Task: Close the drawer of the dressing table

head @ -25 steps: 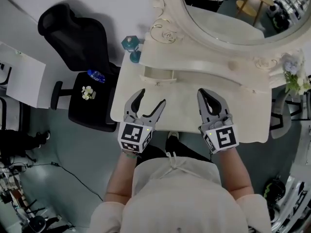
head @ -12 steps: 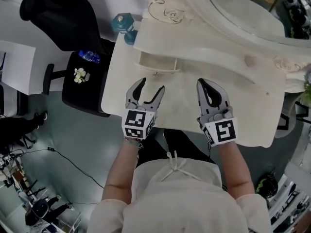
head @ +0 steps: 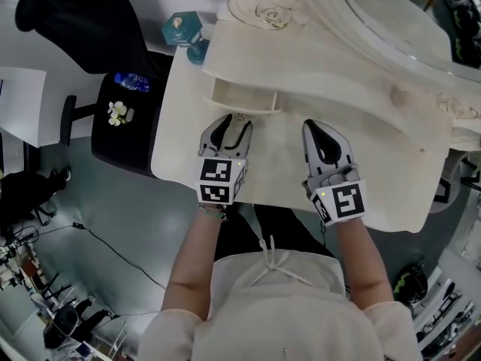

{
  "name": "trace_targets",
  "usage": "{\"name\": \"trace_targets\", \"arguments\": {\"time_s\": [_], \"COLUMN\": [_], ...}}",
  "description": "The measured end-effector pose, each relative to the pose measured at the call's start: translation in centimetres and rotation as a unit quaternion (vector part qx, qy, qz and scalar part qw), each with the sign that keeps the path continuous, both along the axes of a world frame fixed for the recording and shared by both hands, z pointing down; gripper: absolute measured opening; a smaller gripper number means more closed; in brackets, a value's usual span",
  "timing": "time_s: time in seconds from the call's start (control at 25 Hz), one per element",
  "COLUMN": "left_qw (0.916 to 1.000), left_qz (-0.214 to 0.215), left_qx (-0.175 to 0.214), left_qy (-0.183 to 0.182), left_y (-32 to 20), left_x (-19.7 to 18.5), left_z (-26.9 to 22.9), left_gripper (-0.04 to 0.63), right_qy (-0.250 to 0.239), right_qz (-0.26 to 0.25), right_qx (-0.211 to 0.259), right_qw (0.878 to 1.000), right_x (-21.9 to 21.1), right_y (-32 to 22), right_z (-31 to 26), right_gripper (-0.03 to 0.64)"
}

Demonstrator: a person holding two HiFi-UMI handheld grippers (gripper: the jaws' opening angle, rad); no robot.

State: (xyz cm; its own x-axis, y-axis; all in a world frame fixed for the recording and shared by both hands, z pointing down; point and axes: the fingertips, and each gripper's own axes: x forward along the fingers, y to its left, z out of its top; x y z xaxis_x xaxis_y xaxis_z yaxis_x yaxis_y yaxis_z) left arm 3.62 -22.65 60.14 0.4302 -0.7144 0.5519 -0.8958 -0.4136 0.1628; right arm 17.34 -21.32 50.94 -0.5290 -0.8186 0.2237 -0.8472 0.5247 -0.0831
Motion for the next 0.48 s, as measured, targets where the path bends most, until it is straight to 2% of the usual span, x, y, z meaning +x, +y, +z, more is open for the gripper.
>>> {"name": "trace_targets", "arguments": {"time_s": [0.12,0.2,0.48], "left_qw": [0.9997,0.9994,0.9994], "left_qz": [0.005,0.010,0.025], "left_qx": [-0.003,0.002,-0.012], "left_qy": [-0.023,-0.033,-0.021], "left_y": [-0.2,-0.2,-0.3], "left_x": [0.0,0.0,0.3], "left_z": [0.4,0.6,0.4], "left_gripper": [0.124,0.110,0.106], "right_qy": [-0.013,-0.019,-0.016], "right_qz": [0.006,0.011,0.013], "right_qx": [-0.008,-0.012,-0.014], "right_qw": [1.000,1.000,1.000], "right_x": [0.1,0.2,0.0], "right_y": [-0.3,-0.5,-1.1], "right_z": [0.2,0.3,0.6], "right_gripper": [0.006,0.006,0.006]}}
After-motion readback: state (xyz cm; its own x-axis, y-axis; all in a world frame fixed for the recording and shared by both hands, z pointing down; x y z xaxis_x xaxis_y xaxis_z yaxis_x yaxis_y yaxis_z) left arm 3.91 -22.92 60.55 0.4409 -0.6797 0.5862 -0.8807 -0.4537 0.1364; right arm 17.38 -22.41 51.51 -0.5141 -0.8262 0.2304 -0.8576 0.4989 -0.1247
